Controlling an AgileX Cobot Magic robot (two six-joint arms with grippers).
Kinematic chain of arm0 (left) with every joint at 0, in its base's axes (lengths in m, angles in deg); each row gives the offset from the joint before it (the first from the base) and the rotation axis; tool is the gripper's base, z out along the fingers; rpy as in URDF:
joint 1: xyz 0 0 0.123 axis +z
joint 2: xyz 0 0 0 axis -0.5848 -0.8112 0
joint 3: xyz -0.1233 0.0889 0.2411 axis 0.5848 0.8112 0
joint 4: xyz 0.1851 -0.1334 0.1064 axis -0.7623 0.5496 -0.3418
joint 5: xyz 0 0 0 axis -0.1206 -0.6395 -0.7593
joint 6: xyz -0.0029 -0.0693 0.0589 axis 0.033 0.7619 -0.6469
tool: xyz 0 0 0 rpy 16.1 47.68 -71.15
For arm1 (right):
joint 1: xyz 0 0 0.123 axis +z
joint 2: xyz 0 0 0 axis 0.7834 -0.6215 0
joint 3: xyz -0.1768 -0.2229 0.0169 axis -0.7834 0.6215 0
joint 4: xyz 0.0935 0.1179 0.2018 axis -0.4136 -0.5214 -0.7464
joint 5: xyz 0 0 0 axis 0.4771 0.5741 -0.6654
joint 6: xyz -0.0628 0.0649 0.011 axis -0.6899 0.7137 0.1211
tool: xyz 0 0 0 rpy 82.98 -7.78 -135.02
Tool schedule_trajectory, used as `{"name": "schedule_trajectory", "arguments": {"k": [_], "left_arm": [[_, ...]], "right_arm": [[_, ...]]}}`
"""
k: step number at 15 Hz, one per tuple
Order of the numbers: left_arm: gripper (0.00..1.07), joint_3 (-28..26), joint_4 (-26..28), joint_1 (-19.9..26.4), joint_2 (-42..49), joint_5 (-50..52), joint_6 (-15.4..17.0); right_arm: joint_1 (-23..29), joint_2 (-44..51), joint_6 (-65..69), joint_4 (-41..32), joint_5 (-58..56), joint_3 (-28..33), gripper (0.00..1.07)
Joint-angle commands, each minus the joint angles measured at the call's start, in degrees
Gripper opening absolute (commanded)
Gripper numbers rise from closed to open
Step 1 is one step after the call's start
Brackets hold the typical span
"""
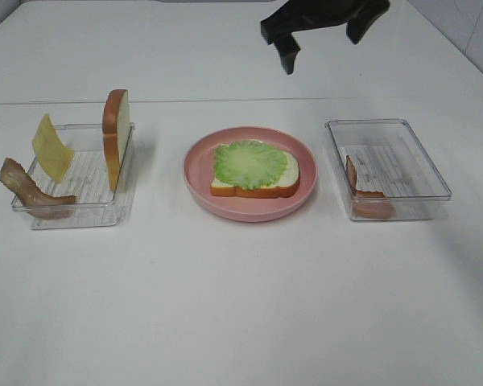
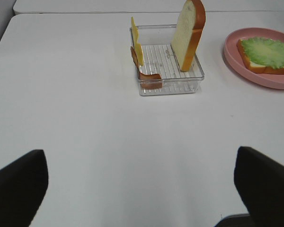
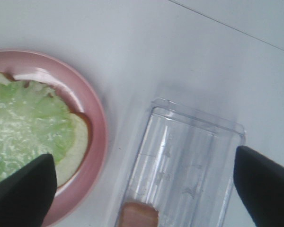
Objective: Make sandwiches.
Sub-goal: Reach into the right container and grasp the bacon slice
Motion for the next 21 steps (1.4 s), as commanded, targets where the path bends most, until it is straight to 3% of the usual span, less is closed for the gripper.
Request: {"name": "schedule_trajectory", "arguments": {"k": [1, 3, 8, 13, 21], "left_arm": [[1.01, 0.1, 0.5, 0.1, 1.0, 0.3, -0.1], [1.01, 0.1, 0.5, 0.1, 1.0, 0.3, -0.1], [1.01, 0.1, 0.5, 0.1, 1.0, 0.3, -0.1], [1.01, 0.1, 0.5, 0.1, 1.0, 0.3, -0.1], [1.01, 0.1, 0.5, 0.1, 1.0, 0.3, -0.1]], "right_arm": [[-3.4, 3.3, -0.3, -1.9, -6.5, 3.4, 0.99], [-5.5, 5.0, -0.3, -3.9, -6.5, 6.3, 0.99], [-5.4, 6.5, -0.5, -6.4, -6.4, 18.2, 0.99], [-5.4, 6.5, -0.3, -8.1, -1.5, 25.7, 0.99], [-5.4, 5.3, 0.9, -11.8, 8.0, 31.1, 0.99]]}}
